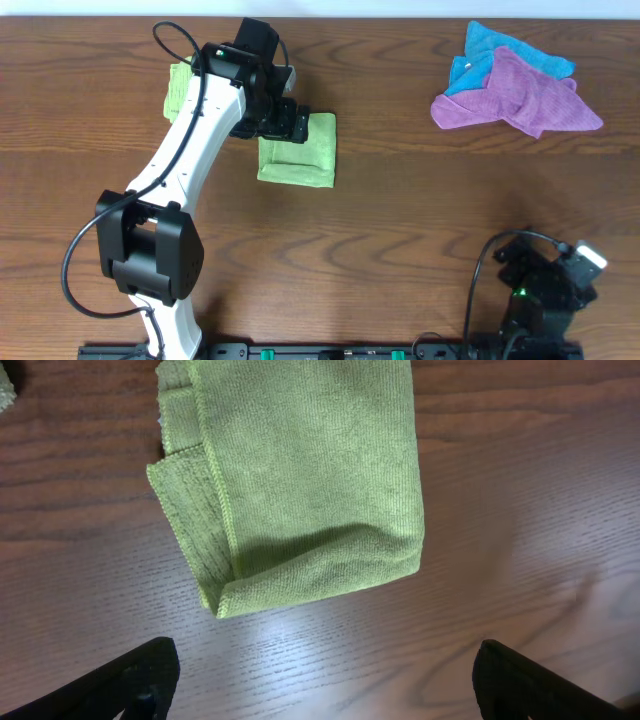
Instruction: Fold the cloth
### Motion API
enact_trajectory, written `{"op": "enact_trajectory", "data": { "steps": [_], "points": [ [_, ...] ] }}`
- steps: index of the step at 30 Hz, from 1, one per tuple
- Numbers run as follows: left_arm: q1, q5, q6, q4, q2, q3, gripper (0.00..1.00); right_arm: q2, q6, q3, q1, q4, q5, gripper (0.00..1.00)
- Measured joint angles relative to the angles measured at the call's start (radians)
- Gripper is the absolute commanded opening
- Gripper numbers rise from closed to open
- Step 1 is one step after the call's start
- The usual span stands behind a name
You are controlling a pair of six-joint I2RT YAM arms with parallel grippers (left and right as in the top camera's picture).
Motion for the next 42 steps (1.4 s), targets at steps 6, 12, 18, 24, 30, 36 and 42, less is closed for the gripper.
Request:
{"op": "enact_trajectory", "data": {
  "steps": [6, 12, 18, 24, 30, 36, 42],
  "points": [
    [0.000, 0.000, 0.000, 0.000, 0.000, 0.000, 0.95, 0.001, 0.000, -0.013, 0.002, -0.029, -0.004, 0.99],
    [0.000, 0.000, 0.000, 0.000, 0.000, 0.000, 0.95, 0.001, 0.000, -0.067, 0.002, -0.028, -0.008, 0.99],
    [0.000, 0.000, 0.000, -0.002, 0.000, 0.000, 0.95, 0.001, 0.000, -0.088, 0.002, -0.040, -0.008, 0.99],
    [0.000, 0.002, -0.061, -0.019, 0.000, 0.000, 0.95, 0.001, 0.000, -0.092, 0.002, -0.051, -0.011, 0.99],
    [0.000, 0.003, -0.166, -0.028, 0.000, 0.000, 0.95, 0.001, 0.000, -0.092, 0.002, -0.051, -0.011, 0.99],
    [0.000, -0.001, -0.190, -0.019, 0.000, 0.000, 0.95, 0.001, 0.000, -0.092, 0.002, -0.051, -0.011, 0.99],
    [0.000, -0.001, -0.338, 0.079, 0.000, 0.000, 0.95, 0.001, 0.000, -0.092, 0.002, -0.052, -0.012, 0.99]
  ]
}}
